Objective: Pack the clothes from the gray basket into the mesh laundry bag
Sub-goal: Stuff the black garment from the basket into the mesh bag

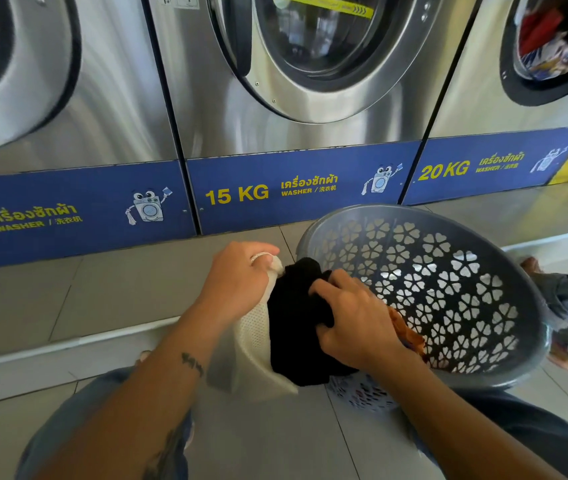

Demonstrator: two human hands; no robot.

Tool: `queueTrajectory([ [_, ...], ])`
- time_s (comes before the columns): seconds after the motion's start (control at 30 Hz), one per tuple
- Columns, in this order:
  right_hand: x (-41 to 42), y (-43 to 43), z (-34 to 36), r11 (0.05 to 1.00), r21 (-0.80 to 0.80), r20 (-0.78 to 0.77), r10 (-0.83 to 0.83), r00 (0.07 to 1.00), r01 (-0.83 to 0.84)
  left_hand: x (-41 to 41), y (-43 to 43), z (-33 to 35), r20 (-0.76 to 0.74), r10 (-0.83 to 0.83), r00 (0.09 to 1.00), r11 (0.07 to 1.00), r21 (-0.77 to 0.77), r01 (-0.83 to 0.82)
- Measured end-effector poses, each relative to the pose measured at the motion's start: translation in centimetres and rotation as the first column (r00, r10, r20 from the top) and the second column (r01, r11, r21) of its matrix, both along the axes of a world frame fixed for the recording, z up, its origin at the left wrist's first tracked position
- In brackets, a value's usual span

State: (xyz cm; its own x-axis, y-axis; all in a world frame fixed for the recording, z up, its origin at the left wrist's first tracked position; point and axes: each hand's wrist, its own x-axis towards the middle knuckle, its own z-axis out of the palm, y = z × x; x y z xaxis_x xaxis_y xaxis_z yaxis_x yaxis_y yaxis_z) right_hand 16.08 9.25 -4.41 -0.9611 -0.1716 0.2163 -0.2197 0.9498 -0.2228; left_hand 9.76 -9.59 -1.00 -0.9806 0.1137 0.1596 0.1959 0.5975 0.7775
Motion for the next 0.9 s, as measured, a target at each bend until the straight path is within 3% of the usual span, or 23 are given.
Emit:
queueTrajectory([
  [0.13, 2.2, -1.9, 2.2, 0.984, 0.049, -0.267, 0.177, 0.947, -0.17, 1.7, -0.6, 0.6, 0.084, -0.024, 0.996, 0.993, 0.113, 0.014],
  [0.3, 5.5, -4.3, 1.4, 0.917, 0.146, -0.259, 0.397, 0.88, -0.371, 4.1, -4.1, 0.0, 0.34, -0.028, 0.94, 0.97, 0.235, -0.056],
  [0.47, 7.0, -6.9, -2.1, 0.854, 0.155, -0.087, 0.513, 0.854, -0.497, 7.4, -6.4, -5.1, 0.532, -0.015, 0.846, 0.923, 0.332, -0.192],
  [0.57, 7.9, -9.0, -5.7, 0.829, 0.119, 0.077, 0.541, 0.837, -0.547, 9.1, -7.8, -8.2, 0.574, 0.074, 0.816, 0.928, 0.259, -0.266],
  [0.73, 7.5, -12.3, -9.5, 0.813, 0.055, 0.213, 0.557, 0.802, -0.579, 9.4, -9.1, -9.7, 0.454, 0.25, 0.855, 0.963, -0.02, -0.27],
  [0.9, 6.6, -12.8, -14.9, 0.742, 0.21, 0.531, 0.46, 0.711, -0.637, 8.6, -9.4, -9.9, 0.329, 0.211, 0.92, 0.972, 0.032, -0.235],
])
